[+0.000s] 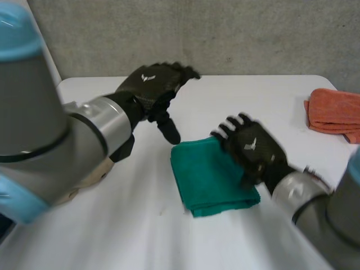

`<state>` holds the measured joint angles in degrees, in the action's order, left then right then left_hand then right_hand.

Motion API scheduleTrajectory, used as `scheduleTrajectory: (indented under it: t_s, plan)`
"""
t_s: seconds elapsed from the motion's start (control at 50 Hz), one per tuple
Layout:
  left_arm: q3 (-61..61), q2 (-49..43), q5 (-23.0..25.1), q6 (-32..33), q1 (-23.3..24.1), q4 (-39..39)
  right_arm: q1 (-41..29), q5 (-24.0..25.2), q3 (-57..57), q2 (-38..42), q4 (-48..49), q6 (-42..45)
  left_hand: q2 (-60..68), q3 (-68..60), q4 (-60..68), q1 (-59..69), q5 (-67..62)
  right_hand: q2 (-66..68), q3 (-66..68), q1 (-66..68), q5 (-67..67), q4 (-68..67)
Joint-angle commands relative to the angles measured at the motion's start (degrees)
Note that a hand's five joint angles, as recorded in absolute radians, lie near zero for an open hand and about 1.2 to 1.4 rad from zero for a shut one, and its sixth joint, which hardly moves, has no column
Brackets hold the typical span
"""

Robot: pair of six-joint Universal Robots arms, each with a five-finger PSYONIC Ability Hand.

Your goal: Fold the laundry.

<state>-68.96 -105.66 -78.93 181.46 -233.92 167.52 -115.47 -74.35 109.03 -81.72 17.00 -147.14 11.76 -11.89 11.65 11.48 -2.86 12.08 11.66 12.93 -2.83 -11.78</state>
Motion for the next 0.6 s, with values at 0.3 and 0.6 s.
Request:
scheduleTrajectory:
  t_s: [0.3, 0.6]
  plan:
    - [-4.25, 4.06, 23.74, 3.55, 1.27, -5.89, -4.94, -3.08, 10.60, 17.11, 27.90, 4.40, -1.76, 1.89, -1.65, -1.48, 2.86, -0.41, 0.01, -1.27, 1.17, 0.12]
    - [-6.09, 4.06, 20.74, 4.08, 1.36, -4.48, -5.46, -4.93, 6.11, 21.69, 30.28, 4.67, -1.76, 1.89, -1.65, -1.48, 2.86, 7.67, 8.09, 6.82, -6.91, -7.96]
